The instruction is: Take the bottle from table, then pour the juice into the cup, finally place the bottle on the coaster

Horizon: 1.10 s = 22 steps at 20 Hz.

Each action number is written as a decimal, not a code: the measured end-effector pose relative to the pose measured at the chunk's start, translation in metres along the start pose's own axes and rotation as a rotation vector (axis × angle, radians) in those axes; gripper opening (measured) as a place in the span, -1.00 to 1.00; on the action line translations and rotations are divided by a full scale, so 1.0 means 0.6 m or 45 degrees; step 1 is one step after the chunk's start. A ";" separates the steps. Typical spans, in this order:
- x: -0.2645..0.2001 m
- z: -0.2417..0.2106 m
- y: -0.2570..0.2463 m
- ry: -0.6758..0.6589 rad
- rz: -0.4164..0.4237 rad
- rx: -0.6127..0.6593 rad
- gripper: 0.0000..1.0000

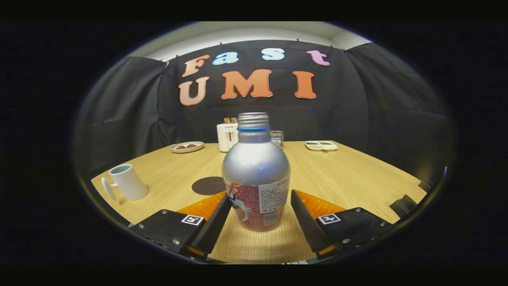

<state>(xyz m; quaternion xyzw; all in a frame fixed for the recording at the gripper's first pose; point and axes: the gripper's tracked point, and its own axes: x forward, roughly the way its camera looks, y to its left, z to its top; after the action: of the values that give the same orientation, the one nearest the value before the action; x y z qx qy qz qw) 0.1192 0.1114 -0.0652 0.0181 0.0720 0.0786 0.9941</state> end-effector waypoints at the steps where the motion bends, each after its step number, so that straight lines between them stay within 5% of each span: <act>1: 0.006 -0.001 0.001 0.008 -0.007 -0.003 0.75; 10: 0.033 0.004 0.018 0.011 -0.007 -0.050 0.57; 22: 0.020 0.081 0.093 -0.066 -0.007 -0.342 0.54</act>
<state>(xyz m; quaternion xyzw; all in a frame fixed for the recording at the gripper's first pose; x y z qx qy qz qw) 0.1296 0.1674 -0.0160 -0.1133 0.0352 0.0842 0.9894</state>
